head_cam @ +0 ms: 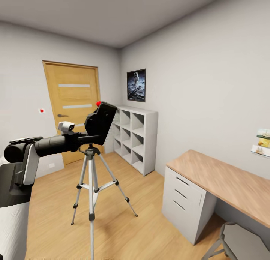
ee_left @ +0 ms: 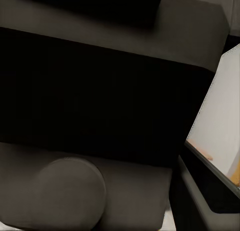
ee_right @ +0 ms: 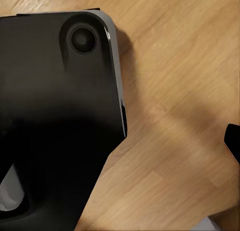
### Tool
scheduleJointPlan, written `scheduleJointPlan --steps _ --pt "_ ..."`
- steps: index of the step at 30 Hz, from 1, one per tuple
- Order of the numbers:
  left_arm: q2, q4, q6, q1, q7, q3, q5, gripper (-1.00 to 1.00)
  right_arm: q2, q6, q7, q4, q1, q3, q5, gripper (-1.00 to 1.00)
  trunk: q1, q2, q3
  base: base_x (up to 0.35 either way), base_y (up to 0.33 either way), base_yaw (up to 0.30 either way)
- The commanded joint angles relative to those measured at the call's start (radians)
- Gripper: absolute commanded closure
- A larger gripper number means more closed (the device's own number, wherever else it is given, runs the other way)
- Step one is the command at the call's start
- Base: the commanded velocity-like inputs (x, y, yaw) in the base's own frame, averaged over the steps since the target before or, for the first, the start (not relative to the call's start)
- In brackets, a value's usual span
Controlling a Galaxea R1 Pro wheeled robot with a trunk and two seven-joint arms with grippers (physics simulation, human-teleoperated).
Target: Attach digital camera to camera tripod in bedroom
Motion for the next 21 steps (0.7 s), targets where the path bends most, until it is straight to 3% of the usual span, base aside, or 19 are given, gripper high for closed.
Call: scheduleJointPlan --steps 1,21 --pt "0.0 0.001 0.007 0.0 -0.003 0.0 0.002 1.0 0.0 -0.005 0.0 0.001 0.0 0.007 -0.009 -1.0 0.0 -0.001 0.0 0.0 0.0 0.278" --pt "0.0 0.001 0.007 0.0 -0.003 0.0 0.002 1.0 0.0 -0.005 0.0 0.001 -0.001 0.007 -0.009 -1.0 0.0 -0.001 0.0 0.0 0.0 0.278"
